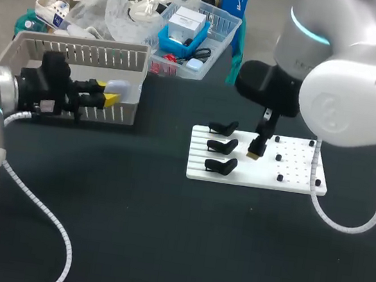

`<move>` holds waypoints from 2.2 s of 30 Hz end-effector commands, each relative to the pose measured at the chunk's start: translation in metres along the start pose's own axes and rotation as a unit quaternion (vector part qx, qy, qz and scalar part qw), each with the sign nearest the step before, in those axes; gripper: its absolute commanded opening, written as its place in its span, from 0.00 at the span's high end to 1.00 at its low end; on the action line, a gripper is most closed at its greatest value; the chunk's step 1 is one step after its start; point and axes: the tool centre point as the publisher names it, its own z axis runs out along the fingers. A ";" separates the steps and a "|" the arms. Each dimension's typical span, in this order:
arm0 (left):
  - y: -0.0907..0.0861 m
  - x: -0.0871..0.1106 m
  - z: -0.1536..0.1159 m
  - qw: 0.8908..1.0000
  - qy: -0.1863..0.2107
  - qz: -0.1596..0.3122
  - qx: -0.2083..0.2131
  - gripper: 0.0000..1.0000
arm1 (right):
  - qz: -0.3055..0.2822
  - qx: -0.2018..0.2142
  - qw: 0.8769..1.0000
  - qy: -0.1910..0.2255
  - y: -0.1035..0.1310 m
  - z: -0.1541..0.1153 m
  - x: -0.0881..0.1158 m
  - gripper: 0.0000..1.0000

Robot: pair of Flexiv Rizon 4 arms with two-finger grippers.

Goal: Pick up each earbud case from the left stands, insert the matching earbuds, close the lid, and place the case in the box.

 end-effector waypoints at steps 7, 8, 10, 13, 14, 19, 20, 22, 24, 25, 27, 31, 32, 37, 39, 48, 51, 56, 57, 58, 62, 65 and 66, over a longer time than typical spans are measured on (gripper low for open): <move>0.033 0.007 -0.014 0.990 0.051 0.000 -0.134 1.00 | 0.002 0.000 1.000 -0.003 0.006 0.002 -0.002 0.00; 0.034 0.006 -0.014 0.989 0.053 0.000 -0.138 1.00 | 0.002 -0.001 1.000 -0.003 0.006 0.002 -0.003 0.00; 0.041 0.004 -0.013 0.988 0.053 0.000 -0.143 1.00 | 0.002 -0.001 1.000 -0.003 0.007 0.002 -0.004 0.00; 0.048 0.002 -0.010 0.988 0.055 0.002 -0.144 1.00 | 0.002 -0.002 1.000 -0.001 0.009 0.001 -0.005 0.00; 0.051 0.002 -0.009 0.988 0.056 0.004 -0.145 1.00 | 0.002 -0.002 1.000 -0.001 0.009 0.001 -0.005 0.00; 0.068 0.008 -0.002 0.987 0.075 0.005 -0.145 1.00 | 0.008 0.000 1.000 0.003 0.012 0.000 -0.004 0.00; 0.071 0.010 -0.002 0.986 0.079 0.003 -0.145 1.00 | 0.009 0.000 1.000 0.004 0.013 -0.001 -0.004 0.00; 0.079 0.016 0.001 0.985 0.086 0.000 -0.150 1.00 | 0.015 0.000 1.000 0.006 0.014 -0.001 -0.004 0.00; 0.085 0.019 0.003 0.984 0.091 -0.003 -0.151 1.00 | 0.018 -0.001 1.000 0.010 0.015 -0.002 -0.003 0.00; 0.089 0.022 0.005 0.984 0.096 -0.006 -0.153 1.00 | 0.019 -0.002 1.000 0.012 0.015 -0.002 -0.004 0.00; 0.094 0.026 0.007 0.983 0.104 -0.010 -0.153 1.00 | 0.020 -0.002 1.000 0.014 0.017 -0.002 -0.005 0.00; 0.101 0.033 0.010 0.980 0.118 -0.018 -0.156 1.00 | 0.024 -0.001 0.999 0.021 0.019 -0.004 -0.007 0.00; 0.106 0.037 0.011 0.980 0.122 -0.020 -0.156 1.00 | 0.024 -0.001 0.999 0.022 0.019 -0.004 -0.007 0.00; 0.107 0.041 0.013 0.980 0.129 -0.023 -0.153 0.94 | 0.026 0.000 0.999 0.028 0.020 -0.006 -0.008 0.00; 0.107 0.042 0.012 0.979 0.130 -0.024 -0.155 0.58 | 0.027 0.001 0.999 0.028 0.021 -0.007 -0.009 0.00; 0.095 0.024 0.001 0.981 0.095 0.011 -0.168 0.00 | 0.044 0.016 0.999 0.024 0.020 -0.011 -0.014 0.00; 0.084 0.006 -0.001 0.984 0.063 0.030 -0.162 0.00 | 0.092 0.040 0.995 0.022 0.014 -0.012 -0.013 0.00; 0.059 -0.023 -0.001 0.989 0.009 0.052 -0.138 0.00 | 0.190 0.072 0.979 0.003 -0.001 -0.018 -0.006 0.00; 0.053 -0.029 -0.001 0.990 0.001 0.057 -0.131 0.00 | 0.205 0.078 0.976 0.002 -0.002 -0.019 -0.004 0.00; 0.048 -0.033 0.000 0.990 -0.002 0.066 -0.125 0.00 | 0.219 0.083 0.972 0.001 -0.005 -0.020 -0.002 0.00; 0.027 -0.049 0.005 0.992 -0.020 0.087 -0.090 0.00 | 0.249 0.090 0.964 -0.008 -0.010 -0.022 0.001 0.00; 0.009 -0.059 0.008 0.992 -0.027 0.105 -0.069 0.00 | 0.265 0.092 0.960 -0.011 -0.012 -0.022 0.004 0.00; 0.005 -0.062 0.009 0.992 -0.033 0.106 -0.062 0.00 | 0.270 0.092 0.958 -0.012 -0.012 -0.022 0.005 0.00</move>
